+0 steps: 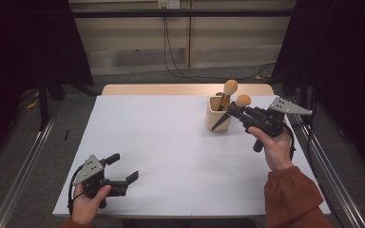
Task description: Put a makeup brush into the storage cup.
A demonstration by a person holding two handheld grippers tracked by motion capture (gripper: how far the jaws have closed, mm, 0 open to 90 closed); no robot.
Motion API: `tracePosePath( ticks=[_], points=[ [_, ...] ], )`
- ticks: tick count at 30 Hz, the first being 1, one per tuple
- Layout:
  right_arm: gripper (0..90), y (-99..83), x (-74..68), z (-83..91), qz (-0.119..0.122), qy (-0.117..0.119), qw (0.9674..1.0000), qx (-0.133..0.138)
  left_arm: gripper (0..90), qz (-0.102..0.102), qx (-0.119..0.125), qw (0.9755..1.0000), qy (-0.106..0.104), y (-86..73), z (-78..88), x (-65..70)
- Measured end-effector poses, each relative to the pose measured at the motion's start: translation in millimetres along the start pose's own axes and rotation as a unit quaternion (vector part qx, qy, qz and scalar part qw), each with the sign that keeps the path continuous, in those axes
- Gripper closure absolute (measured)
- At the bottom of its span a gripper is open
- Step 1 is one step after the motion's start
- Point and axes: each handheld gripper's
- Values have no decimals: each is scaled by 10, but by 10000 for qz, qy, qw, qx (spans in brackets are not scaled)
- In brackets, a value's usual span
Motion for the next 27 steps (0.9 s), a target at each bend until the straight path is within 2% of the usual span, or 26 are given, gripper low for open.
tracePosePath(
  ticks=[8,16,20,27],
  points=[
    [727,150,124,32,17,-213,9997,75,33,4,-17,10000,-2,6,7,-3],
    [727,380,197,-28,131,-369,9992,116,33,-7,-29,10000,30,2,5,-18],
    [727,471,244,-38,146,-482,9986,152,30,81,-6,10000,42,-8,14,-44],
    [727,535,323,-87,229,-699,9973,-36,30,42,-4,9999,96,-4,17,-48]
  ],
)
Point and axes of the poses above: each handheld gripper's, and its own axes: z roughly backward along the jaws, y roughly out of its top, x roughly to its right, and after that the axes turned 11 degrees about -x, right-handed
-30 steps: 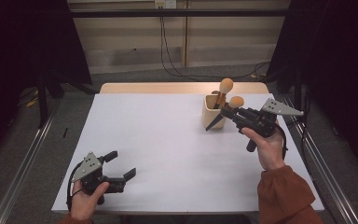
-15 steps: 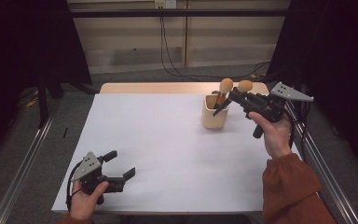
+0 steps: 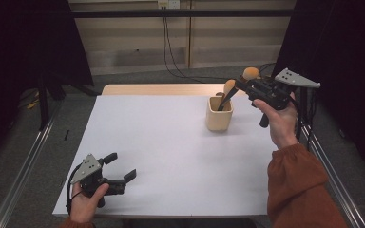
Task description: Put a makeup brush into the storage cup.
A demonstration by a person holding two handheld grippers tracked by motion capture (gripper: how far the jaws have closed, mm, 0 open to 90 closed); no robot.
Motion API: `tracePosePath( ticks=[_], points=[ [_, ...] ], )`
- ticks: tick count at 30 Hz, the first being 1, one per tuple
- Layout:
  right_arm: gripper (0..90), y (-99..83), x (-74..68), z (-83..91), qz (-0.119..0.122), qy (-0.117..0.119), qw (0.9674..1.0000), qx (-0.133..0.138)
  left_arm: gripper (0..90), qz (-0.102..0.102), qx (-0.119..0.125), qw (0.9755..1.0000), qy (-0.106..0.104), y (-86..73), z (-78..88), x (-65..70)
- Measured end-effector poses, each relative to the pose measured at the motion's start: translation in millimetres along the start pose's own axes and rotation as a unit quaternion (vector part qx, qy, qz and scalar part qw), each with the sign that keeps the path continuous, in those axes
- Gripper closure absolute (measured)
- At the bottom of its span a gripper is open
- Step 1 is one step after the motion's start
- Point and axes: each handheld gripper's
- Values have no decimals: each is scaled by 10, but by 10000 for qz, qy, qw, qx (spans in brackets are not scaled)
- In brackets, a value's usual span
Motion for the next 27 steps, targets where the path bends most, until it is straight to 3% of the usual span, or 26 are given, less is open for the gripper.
tracePosePath(
  ticks=[15,27],
  points=[
    [727,-65,104,-242,-9,-419,9976,-557,30,-43,-42,10000,68,-2,3,-14],
    [727,-199,157,-330,-19,-465,9957,-807,30,-29,-51,10000,80,-3,7,-21]
  ],
)
Point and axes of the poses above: each handheld gripper's, and its own axes: z roughly backward along the jaws, y roughly out of its top, x roughly to its right, and after that the axes turned 11 degrees about -x, right-handed
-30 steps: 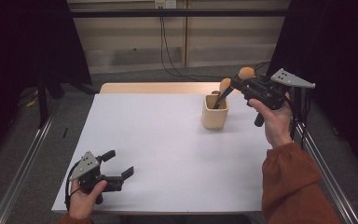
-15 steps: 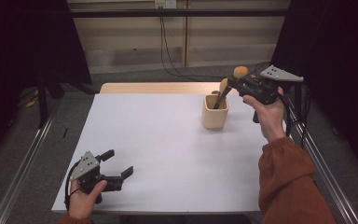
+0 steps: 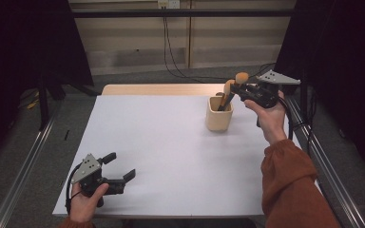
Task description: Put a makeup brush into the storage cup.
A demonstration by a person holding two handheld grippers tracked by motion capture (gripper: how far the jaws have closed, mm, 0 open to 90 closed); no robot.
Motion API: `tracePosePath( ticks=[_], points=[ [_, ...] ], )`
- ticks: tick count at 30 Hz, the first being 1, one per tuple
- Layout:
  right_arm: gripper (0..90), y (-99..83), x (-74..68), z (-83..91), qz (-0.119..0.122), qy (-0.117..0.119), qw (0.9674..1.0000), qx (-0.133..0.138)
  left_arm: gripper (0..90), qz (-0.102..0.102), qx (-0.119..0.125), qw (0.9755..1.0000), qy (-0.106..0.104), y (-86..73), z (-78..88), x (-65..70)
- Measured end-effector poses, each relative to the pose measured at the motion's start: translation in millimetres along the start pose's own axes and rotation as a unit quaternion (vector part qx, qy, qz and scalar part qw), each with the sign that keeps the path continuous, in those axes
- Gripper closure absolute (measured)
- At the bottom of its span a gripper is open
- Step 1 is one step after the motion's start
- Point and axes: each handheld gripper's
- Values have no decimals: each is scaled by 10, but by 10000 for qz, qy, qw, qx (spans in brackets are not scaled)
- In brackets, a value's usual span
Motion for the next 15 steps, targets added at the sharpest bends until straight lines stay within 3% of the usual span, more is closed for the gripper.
tracePosePath(
  ticks=[15],
  points=[
    [727,-189,38,-134,-32,27,9997,-227,30,-58,-38,10000,-17,0,-4,-4]
  ],
)
Point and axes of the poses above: each handheld gripper's, and its own axes: z roughly backward along the jaws, y roughly out of its top, x roughly to its right, and after that the axes turned 11 degrees about -x, right-handed
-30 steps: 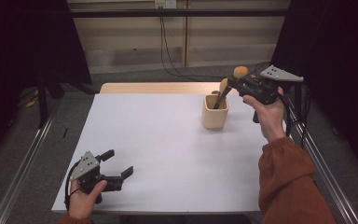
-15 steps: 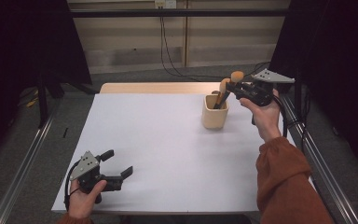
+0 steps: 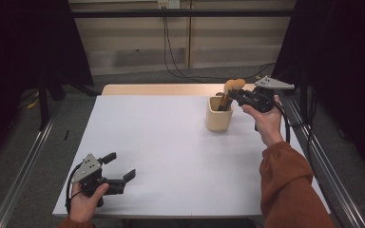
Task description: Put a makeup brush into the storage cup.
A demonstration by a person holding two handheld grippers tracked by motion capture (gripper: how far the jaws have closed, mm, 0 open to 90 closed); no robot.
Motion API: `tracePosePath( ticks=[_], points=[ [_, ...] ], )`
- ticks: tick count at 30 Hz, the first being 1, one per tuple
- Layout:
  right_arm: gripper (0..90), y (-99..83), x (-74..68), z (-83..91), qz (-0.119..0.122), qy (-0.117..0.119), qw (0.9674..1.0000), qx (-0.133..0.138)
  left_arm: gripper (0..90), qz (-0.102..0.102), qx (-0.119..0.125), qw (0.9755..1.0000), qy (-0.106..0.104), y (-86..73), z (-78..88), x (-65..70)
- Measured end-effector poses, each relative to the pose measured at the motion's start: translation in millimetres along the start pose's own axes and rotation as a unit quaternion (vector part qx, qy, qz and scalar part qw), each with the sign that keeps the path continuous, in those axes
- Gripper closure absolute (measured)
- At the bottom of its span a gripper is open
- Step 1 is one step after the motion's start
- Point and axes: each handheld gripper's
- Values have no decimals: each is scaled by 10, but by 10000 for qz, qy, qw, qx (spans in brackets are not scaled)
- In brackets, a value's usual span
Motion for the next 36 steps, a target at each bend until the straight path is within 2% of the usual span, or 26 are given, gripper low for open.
tracePosePath(
  ticks=[5,16,24,28,36],
  points=[
    [727,-76,6,-45,-1,74,10000,22,30,11,-8,10000,2,-2,0,-1],
    [727,-170,26,-136,34,45,9999,-106,30,7,-17,10000,10,-4,-4,1],
    [726,-266,38,-190,-82,50,9999,-118,30,19,-26,10000,4,-4,-12,3],
    [726,-303,47,-231,-44,54,9998,-167,30,-3,-47,10000,3,-4,-15,4],
    [725,-351,52,-285,-115,61,9998,-179,30,11,-64,10000,23,-8,-13,2]
  ],
)
Point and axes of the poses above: each handheld gripper's, and its own axes: z roughly backward along the jaws, y roughly out of its top, x roughly to its right, and after that the axes turned 11 degrees about -x, right-handed
